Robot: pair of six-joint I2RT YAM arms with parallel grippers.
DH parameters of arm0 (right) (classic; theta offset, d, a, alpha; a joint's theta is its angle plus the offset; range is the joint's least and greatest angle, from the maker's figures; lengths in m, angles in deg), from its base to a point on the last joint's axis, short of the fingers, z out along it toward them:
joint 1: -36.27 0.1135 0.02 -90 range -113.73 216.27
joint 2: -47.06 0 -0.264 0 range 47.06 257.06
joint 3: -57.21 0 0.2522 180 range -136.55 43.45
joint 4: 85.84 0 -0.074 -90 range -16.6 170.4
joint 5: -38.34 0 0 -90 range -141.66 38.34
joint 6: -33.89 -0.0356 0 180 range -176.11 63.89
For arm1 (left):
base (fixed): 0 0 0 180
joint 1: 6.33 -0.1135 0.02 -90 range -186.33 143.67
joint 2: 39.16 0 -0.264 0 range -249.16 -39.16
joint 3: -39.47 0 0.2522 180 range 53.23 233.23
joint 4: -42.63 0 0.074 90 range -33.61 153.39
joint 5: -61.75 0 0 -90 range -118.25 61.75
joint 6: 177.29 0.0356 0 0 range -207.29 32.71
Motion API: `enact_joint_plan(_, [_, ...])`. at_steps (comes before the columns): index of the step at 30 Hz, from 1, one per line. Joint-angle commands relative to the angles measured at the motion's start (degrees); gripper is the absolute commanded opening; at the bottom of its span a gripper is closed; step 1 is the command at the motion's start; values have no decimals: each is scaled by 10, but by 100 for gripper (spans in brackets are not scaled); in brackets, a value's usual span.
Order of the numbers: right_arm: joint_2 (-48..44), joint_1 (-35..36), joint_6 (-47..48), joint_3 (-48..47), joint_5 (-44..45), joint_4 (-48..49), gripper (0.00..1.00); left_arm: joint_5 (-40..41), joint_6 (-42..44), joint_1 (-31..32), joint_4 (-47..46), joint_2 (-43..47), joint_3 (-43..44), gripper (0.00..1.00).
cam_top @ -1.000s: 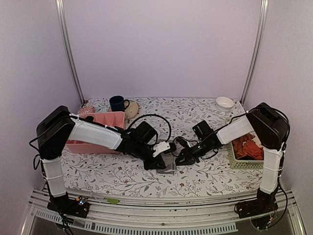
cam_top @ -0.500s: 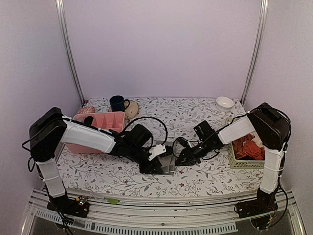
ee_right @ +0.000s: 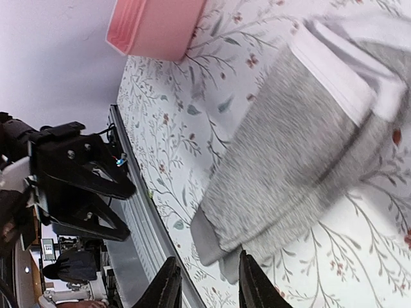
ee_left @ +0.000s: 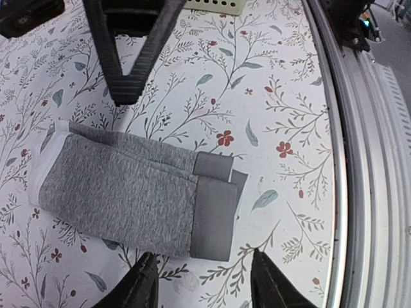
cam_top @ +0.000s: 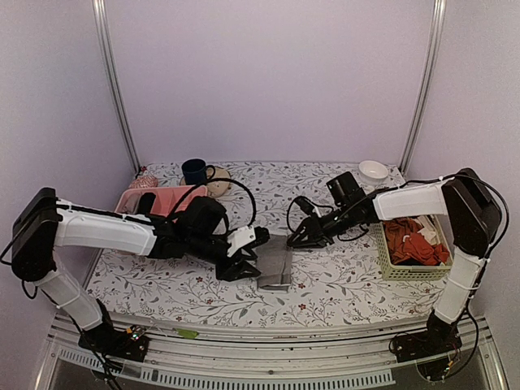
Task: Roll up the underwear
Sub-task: Smooth out the underwear at the center of the board, then adjust the underwear at the center of the board.
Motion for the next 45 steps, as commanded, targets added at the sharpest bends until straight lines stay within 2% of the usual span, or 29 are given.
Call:
enact_joint_plan(1, [37, 23, -12, -62, -23, -16, 31, 3, 29, -8, -18, 8, -15, 49])
enact_joint_plan(7, [30, 21, -28, -20, -11, -11, 24, 8, 54, 7, -1, -43, 6, 43])
enact_joint_plan(14, [14, 8, -59, 37, -18, 33, 21, 11, 73, 22, 19, -109, 44, 41])
enact_joint_plan(16, [24, 8, -65, 41, -21, 43, 20, 12, 69, 23, 17, -123, 49, 39])
enact_joint_plan(19, [46, 9, -71, 47, -22, 61, 13, -1, 64, 23, 9, -135, 56, 34])
enact_joint_plan(25, [81, 15, -84, 47, -47, 92, 7, -17, 63, 31, 12, -156, 81, 24])
enact_joint_plan(32, [97, 16, -85, 52, -51, 100, 0, -12, 51, 39, 3, -171, 87, 22])
enact_joint_plan(42, [119, 26, -86, 44, -53, 103, 0, -19, 48, 41, 1, -190, 105, 21])
enact_joint_plan(45, [122, 28, -86, 45, -51, 104, 0, -16, 41, 41, 1, -178, 106, 26])
